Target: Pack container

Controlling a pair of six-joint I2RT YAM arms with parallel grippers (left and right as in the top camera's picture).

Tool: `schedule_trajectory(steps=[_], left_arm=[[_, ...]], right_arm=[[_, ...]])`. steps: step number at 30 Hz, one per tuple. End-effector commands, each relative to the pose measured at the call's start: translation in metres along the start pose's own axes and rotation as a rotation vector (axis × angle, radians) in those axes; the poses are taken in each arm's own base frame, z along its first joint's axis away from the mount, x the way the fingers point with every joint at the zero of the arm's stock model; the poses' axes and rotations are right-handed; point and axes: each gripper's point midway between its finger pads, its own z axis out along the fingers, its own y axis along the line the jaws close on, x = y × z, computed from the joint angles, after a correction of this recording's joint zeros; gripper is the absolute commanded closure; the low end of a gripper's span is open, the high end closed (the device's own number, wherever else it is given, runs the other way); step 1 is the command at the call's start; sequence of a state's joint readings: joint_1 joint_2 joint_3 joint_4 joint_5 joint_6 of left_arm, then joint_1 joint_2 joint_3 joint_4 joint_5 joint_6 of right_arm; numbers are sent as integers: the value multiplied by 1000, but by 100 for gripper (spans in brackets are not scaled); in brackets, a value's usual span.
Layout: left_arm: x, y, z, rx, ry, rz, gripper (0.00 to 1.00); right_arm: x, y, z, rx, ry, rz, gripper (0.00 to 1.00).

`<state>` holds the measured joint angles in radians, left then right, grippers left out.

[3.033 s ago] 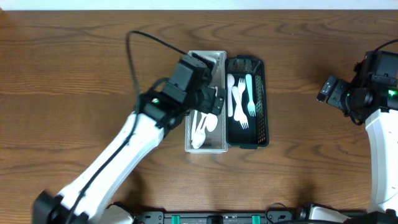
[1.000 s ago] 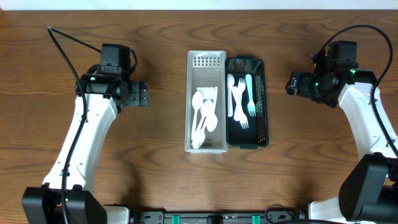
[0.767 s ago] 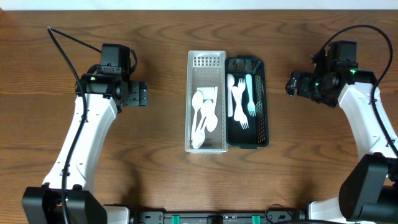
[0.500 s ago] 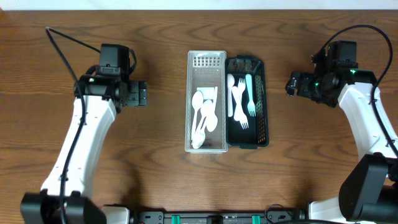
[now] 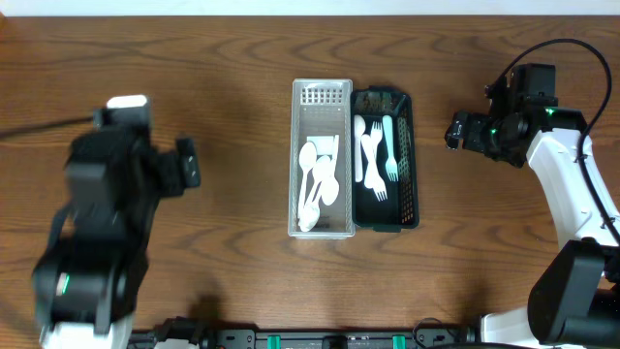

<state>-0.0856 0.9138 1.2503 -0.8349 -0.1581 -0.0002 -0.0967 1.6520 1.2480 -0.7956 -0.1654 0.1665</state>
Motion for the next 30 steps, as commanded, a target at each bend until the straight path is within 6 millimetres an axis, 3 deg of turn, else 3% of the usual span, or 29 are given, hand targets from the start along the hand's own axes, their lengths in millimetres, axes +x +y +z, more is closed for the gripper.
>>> schedule_trajectory(steps=[1,5,10,23,30], left_arm=[[-6,10,-35,-11,-97,3,2],[4,19,-71,-10,-160,-9,2],[29,22,-78,-8,-161,-10,2],[87,9,-5,1,-158,-54,2],[121,6,18,7,-179,-99,2]], right_arm=[[-3,7,-9,-14,-24,-31,1],[-3,7,-9,-14,-24,-31,1],[-3,7,-9,-15,-24,-31,1],[-3,7,-9,-15,-23,-31,1],[-3,7,-9,-14,-23,-31,1]])
